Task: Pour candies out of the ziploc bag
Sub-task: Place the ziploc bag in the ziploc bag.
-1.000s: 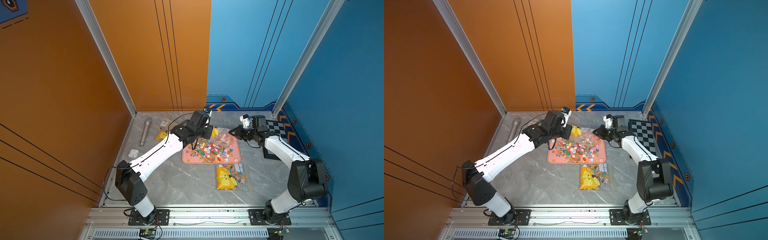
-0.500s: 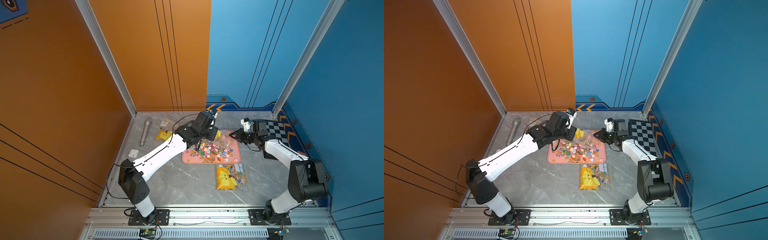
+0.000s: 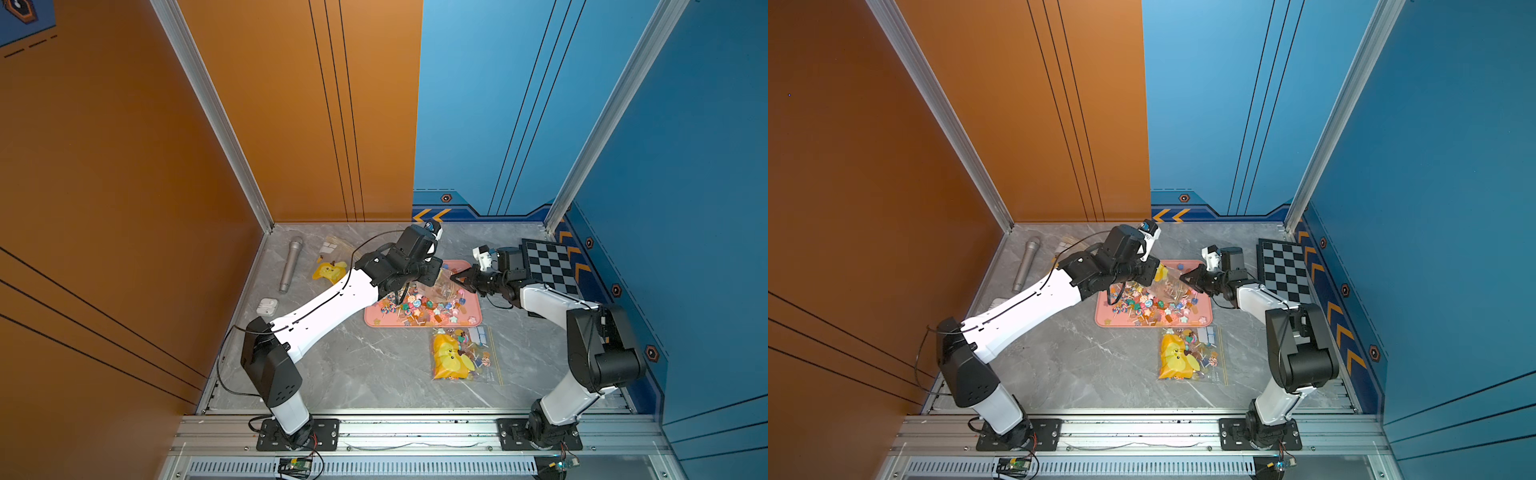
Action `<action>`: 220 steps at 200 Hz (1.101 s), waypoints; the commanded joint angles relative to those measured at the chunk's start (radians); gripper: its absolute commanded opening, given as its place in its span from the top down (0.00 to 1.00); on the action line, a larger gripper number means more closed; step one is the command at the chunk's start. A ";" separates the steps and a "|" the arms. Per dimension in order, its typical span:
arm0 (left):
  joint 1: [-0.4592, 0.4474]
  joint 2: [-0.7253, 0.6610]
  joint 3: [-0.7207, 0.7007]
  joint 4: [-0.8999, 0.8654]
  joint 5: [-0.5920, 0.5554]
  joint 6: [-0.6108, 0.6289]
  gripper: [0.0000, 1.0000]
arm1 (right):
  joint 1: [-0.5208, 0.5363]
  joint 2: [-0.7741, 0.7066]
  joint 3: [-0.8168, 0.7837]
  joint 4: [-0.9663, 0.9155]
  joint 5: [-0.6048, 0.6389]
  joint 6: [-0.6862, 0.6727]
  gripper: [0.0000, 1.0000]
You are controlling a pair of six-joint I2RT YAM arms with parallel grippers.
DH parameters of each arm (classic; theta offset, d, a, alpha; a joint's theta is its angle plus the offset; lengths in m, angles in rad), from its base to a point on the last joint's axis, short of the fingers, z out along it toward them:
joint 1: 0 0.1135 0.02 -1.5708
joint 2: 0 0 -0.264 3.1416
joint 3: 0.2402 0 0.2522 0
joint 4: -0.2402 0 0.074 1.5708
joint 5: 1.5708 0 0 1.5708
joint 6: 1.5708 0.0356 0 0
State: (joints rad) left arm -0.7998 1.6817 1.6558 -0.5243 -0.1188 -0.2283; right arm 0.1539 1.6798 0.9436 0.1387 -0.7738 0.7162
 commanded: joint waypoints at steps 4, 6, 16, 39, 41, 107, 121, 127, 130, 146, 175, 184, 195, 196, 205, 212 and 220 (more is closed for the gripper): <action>-0.008 -0.077 0.067 0.142 -0.031 -0.011 1.00 | -0.003 0.066 -0.056 -0.020 0.121 0.027 1.00; -0.009 -0.080 0.063 0.150 -0.031 -0.012 1.00 | -0.002 0.068 -0.055 -0.019 0.119 0.026 1.00; -0.008 -0.093 0.042 0.181 -0.033 -0.013 1.00 | 0.004 0.071 -0.055 -0.019 0.119 0.026 1.00; -0.009 -0.101 0.028 0.186 -0.038 -0.011 1.00 | 0.002 0.060 -0.052 -0.017 0.122 0.029 1.00; -0.008 -0.102 0.025 0.186 -0.039 -0.010 1.00 | 0.000 0.057 -0.051 -0.017 0.121 0.028 1.00; 0.062 -0.175 -0.062 0.187 -0.031 -0.029 1.00 | -0.028 -0.061 -0.017 -0.109 0.136 -0.007 0.97; 0.077 -0.189 -0.081 0.187 -0.025 -0.035 1.00 | -0.025 -0.075 -0.018 -0.113 0.134 -0.005 0.86; 0.082 -0.195 -0.089 0.188 -0.022 -0.036 1.00 | -0.024 -0.081 -0.019 -0.113 0.134 -0.005 0.80; 0.085 -0.197 -0.094 0.186 -0.020 -0.036 1.00 | -0.024 -0.085 -0.019 -0.114 0.134 -0.005 0.77; 0.101 -0.211 -0.117 0.186 -0.020 -0.037 1.00 | -0.022 -0.103 -0.022 -0.116 0.133 -0.007 0.65; 0.161 -0.244 -0.154 0.187 0.002 -0.053 1.00 | -0.020 -0.150 -0.026 -0.140 0.140 -0.016 0.58; 0.186 -0.257 -0.163 0.189 0.015 -0.061 1.00 | -0.019 -0.166 -0.027 -0.154 0.147 -0.023 0.58; 0.217 -0.272 -0.175 0.196 0.024 -0.066 1.00 | -0.019 -0.184 -0.031 -0.168 0.155 -0.031 0.57; 0.221 -0.273 -0.176 0.197 0.026 -0.066 1.00 | -0.019 -0.186 -0.031 -0.169 0.156 -0.032 0.57; 0.247 -0.282 -0.187 0.203 0.033 -0.068 1.00 | -0.019 -0.198 -0.033 -0.177 0.163 -0.034 0.57; 0.271 -0.287 -0.195 0.205 0.038 -0.069 1.00 | -0.019 -0.206 -0.035 -0.181 0.165 -0.035 0.57; 0.299 -0.291 -0.203 0.208 0.044 -0.072 1.00 | -0.019 -0.213 -0.039 -0.185 0.165 -0.035 0.57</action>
State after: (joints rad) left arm -0.5629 1.4170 1.4857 -0.3408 -0.1078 -0.2798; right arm 0.1326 1.5093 0.9195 0.0021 -0.6418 0.7082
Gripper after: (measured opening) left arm 0.047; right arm 0.429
